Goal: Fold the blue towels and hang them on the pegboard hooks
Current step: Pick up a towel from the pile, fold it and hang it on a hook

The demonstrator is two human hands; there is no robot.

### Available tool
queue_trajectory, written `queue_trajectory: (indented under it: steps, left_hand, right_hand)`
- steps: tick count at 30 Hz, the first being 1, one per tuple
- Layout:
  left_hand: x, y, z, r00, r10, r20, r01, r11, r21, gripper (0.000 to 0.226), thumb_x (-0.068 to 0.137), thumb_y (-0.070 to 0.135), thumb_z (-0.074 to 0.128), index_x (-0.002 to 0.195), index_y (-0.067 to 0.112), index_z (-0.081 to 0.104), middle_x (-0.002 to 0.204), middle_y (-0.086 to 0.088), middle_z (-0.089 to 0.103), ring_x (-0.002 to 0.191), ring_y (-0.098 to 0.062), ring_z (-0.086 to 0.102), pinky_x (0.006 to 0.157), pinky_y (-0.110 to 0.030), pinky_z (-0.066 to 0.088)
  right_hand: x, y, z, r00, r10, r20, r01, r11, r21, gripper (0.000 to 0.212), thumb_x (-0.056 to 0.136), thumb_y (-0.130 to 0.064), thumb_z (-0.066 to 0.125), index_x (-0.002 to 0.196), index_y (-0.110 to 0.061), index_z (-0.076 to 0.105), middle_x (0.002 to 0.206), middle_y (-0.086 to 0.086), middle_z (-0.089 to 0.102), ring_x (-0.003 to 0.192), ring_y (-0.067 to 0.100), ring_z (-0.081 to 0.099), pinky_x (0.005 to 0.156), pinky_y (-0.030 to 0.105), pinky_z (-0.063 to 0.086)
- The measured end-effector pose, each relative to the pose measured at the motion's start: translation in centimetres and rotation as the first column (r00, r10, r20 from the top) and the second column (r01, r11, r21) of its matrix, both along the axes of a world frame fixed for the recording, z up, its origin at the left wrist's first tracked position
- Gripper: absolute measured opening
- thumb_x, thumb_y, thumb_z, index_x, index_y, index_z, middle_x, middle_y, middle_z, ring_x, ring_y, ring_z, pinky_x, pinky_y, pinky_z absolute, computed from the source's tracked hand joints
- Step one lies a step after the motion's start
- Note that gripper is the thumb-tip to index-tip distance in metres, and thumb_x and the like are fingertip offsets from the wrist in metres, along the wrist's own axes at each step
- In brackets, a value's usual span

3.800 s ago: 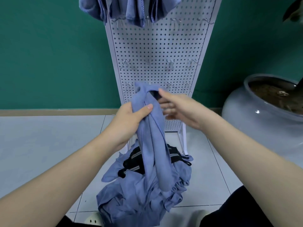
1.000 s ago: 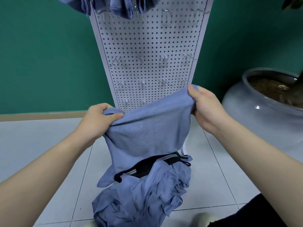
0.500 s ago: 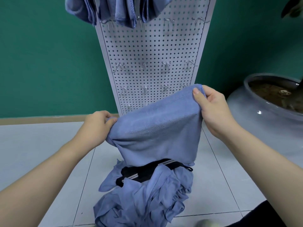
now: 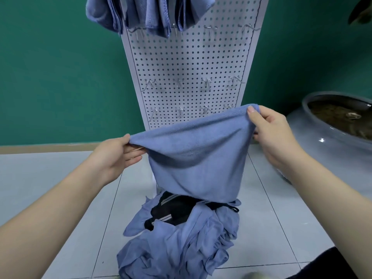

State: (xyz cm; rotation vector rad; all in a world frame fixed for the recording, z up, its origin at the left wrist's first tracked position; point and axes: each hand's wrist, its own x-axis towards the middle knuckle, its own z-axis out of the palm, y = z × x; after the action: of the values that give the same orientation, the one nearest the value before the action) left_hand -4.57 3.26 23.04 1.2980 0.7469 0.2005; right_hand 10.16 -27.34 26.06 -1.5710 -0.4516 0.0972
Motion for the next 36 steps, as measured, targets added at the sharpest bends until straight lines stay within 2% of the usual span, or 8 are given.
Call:
queue_trajectory:
  steps: [5, 9, 12, 17, 21, 24, 26, 36]
  left_hand:
    - [0.5, 0.1, 0.1, 0.996, -0.025, 0.085, 0.027, 0.999, -0.024, 0.027, 0.109, 0.033, 0.048, 0.107, 0.011, 0.064, 0.115, -0.01, 0.072, 0.107, -0.023, 0.069, 0.095, -0.035, 0.052]
    - [0.1, -0.1, 0.5, 0.983, -0.116, 0.144, 0.102, 0.99, 0.101, 0.02, 0.103, 0.021, 0.058, 0.111, 0.005, 0.068, 0.112, -0.011, 0.073, 0.101, -0.022, 0.068, 0.103, -0.036, 0.051]
    - [-0.1, -0.2, 0.9, 0.972, -0.014, 0.233, -0.04, 0.973, 0.225, 0.015, 0.101, 0.013, 0.061, 0.094, 0.007, 0.072, 0.097, -0.006, 0.078, 0.087, -0.017, 0.071, 0.09, -0.028, 0.057]
    - [-0.3, -0.6, 1.3, 0.931, 0.127, 0.343, -0.248, 0.908, 0.338, 0.018, 0.099, 0.02, 0.068, 0.081, 0.018, 0.068, 0.09, 0.003, 0.071, 0.087, -0.011, 0.064, 0.088, -0.024, 0.053]
    - [-0.4, -0.4, 1.7, 0.909, 0.149, 0.389, -0.264, 0.928, 0.262, 0.016, 0.097, 0.024, 0.071, 0.082, 0.019, 0.067, 0.099, 0.0, 0.069, 0.094, -0.013, 0.062, 0.095, -0.029, 0.049]
    - [-0.5, -0.4, 2.2, 0.898, 0.13, 0.421, -0.202, 0.97, 0.132, 0.014, 0.1, 0.021, 0.066, 0.086, 0.016, 0.066, 0.101, -0.004, 0.071, 0.093, -0.016, 0.064, 0.092, -0.028, 0.051]
    - [-0.6, -0.7, 2.4, 0.892, 0.13, 0.432, -0.187, 0.978, 0.092, 0.012, 0.1, 0.019, 0.065, 0.089, 0.015, 0.067, 0.101, -0.006, 0.072, 0.094, -0.019, 0.065, 0.092, -0.029, 0.053]
    - [-1.0, -0.7, 3.1, 0.854, 0.12, 0.506, -0.22, 0.965, 0.143, 0.014, 0.098, 0.004, 0.064, 0.104, 0.011, 0.075, 0.101, -0.002, 0.079, 0.096, -0.017, 0.072, 0.087, -0.025, 0.056]
  right_hand:
    - [0.9, 0.2, -0.9, 0.993, -0.014, -0.12, 0.008, 0.999, -0.052, 0.035, 0.107, -0.029, 0.054, 0.103, 0.001, 0.071, 0.103, 0.015, 0.073, 0.089, 0.025, 0.064, 0.072, 0.033, 0.054]
    - [1.5, 0.2, -1.1, 0.985, -0.043, -0.169, 0.032, 0.997, -0.065, 0.031, 0.106, -0.027, 0.057, 0.084, -0.015, 0.075, 0.094, 0.008, 0.074, 0.083, 0.023, 0.066, 0.067, 0.03, 0.056]
    - [2.0, -0.2, -1.2, 0.98, -0.085, -0.181, 0.079, 0.996, -0.039, 0.033, 0.102, -0.032, 0.063, 0.078, -0.012, 0.071, 0.088, 0.006, 0.069, 0.078, 0.021, 0.063, 0.068, 0.03, 0.057]
    - [2.3, -0.2, -1.4, 0.982, -0.094, -0.165, 0.092, 0.996, -0.023, 0.05, 0.094, -0.044, 0.071, 0.087, 0.005, 0.068, 0.09, 0.01, 0.066, 0.084, 0.023, 0.062, 0.092, 0.058, 0.057]
    - [2.1, 0.0, -1.3, 0.984, -0.063, -0.169, 0.072, 0.996, 0.047, 0.034, 0.101, -0.038, 0.065, 0.086, -0.009, 0.075, 0.097, 0.007, 0.074, 0.089, 0.018, 0.065, 0.09, 0.039, 0.055]
    - [2.0, 0.2, -0.9, 0.98, -0.031, -0.195, 0.053, 0.993, 0.104, 0.034, 0.103, -0.038, 0.062, 0.083, -0.011, 0.068, 0.09, 0.006, 0.066, 0.083, 0.019, 0.056, 0.081, 0.033, 0.048]
    - [2.0, 0.3, -0.9, 0.978, -0.018, -0.208, 0.044, 0.992, 0.118, 0.032, 0.105, -0.035, 0.058, 0.082, -0.016, 0.068, 0.083, -0.004, 0.072, 0.076, 0.013, 0.062, 0.074, 0.025, 0.051]
    - [2.3, -0.2, -1.1, 0.996, 0.022, -0.088, -0.018, 0.999, 0.043, 0.016, 0.101, -0.015, 0.064, 0.091, -0.018, 0.076, 0.097, 0.001, 0.075, 0.091, 0.016, 0.065, 0.094, 0.035, 0.05]
